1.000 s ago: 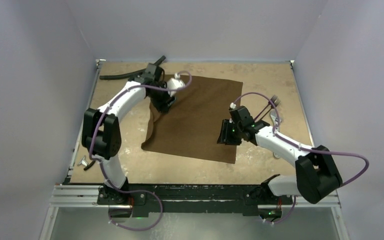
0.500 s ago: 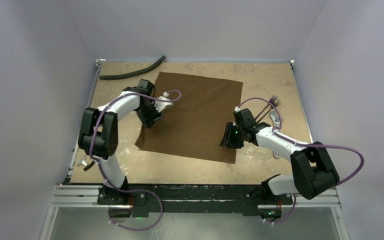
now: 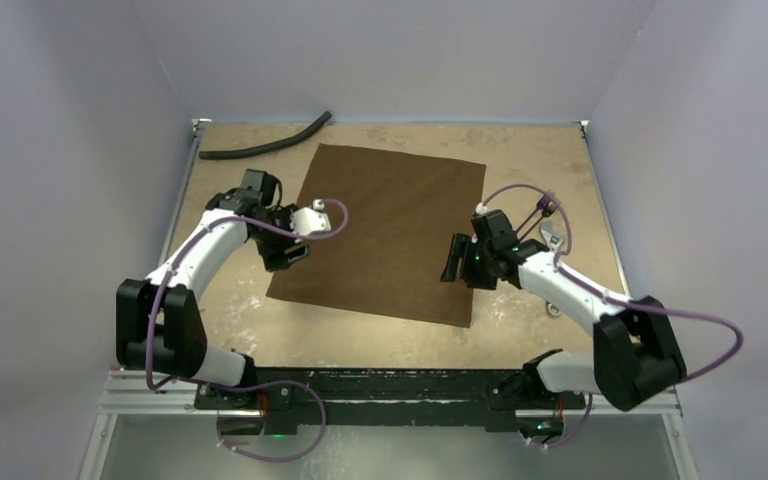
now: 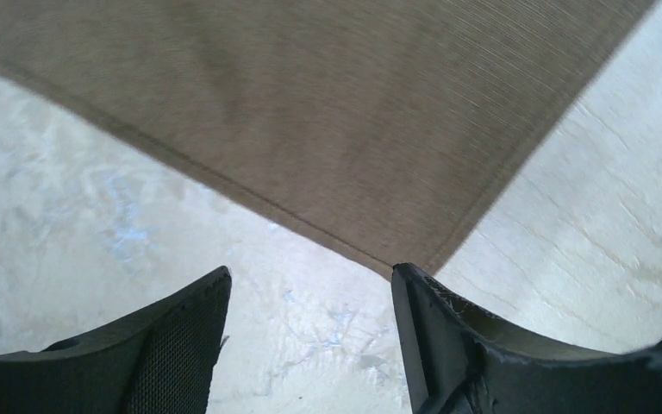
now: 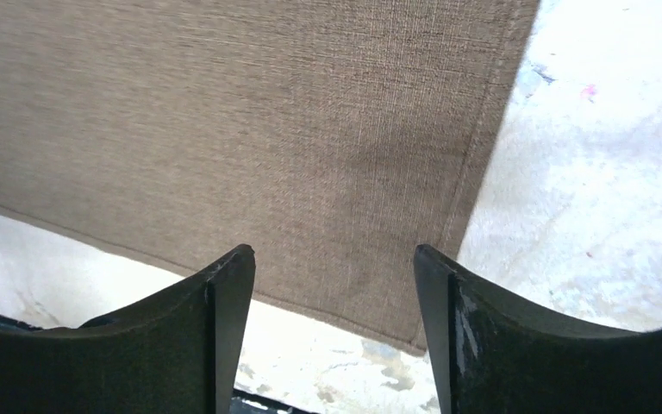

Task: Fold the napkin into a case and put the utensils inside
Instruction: Fold and flatten the napkin at the center of the board, then smooth out the rectangle-folded napkin at the center of the board.

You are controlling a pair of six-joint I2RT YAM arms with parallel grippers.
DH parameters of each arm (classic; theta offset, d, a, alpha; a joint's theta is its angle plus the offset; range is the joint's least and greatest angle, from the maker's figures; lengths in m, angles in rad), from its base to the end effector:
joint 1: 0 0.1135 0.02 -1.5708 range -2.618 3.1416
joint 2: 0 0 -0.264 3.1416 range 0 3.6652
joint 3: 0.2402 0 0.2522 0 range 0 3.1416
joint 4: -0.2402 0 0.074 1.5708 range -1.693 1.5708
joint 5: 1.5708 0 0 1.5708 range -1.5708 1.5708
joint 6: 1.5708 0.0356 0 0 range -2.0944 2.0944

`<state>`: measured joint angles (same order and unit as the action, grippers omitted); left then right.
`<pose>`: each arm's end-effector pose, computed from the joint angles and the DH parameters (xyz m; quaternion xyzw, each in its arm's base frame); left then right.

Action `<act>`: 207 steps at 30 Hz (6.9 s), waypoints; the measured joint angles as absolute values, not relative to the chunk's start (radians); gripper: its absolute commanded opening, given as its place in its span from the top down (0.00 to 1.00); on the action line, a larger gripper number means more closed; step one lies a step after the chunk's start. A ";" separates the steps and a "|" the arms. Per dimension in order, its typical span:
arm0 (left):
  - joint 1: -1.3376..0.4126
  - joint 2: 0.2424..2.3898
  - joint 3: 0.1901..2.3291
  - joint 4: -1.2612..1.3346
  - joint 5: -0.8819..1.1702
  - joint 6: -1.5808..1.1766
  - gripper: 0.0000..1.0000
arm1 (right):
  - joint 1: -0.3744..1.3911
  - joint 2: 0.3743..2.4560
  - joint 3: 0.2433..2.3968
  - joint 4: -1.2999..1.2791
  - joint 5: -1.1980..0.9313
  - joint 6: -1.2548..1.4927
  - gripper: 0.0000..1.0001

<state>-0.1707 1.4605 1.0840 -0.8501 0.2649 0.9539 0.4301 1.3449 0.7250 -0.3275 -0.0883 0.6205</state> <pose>0.2718 -0.0563 0.2396 0.5398 0.8142 -0.0555 0.2066 0.2341 0.1108 0.1884 0.0769 0.9479 0.1900 0.2440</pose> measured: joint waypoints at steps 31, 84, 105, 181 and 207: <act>-0.175 1.549 0.848 -0.781 0.163 1.214 0.42 | 0.648 1.167 0.532 -0.394 0.105 0.918 0.48; -0.191 1.282 1.154 -1.050 0.281 0.897 1.00 | 0.673 1.180 1.080 -0.663 0.308 0.757 1.00; -0.319 1.923 1.533 -0.625 -0.215 0.559 1.00 | 0.390 1.747 1.339 -0.342 0.284 0.571 1.00; -0.257 2.016 1.398 -0.587 -0.244 0.516 0.97 | 0.246 2.222 1.676 -0.229 0.101 0.450 0.86; -0.361 2.197 1.750 -0.623 0.039 0.376 0.86 | 0.241 2.255 1.704 -0.168 0.007 0.472 0.82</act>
<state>-0.3607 2.1971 1.7504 -0.6231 0.0391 0.3759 0.2405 2.2547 1.7039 -0.1680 0.0074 0.4725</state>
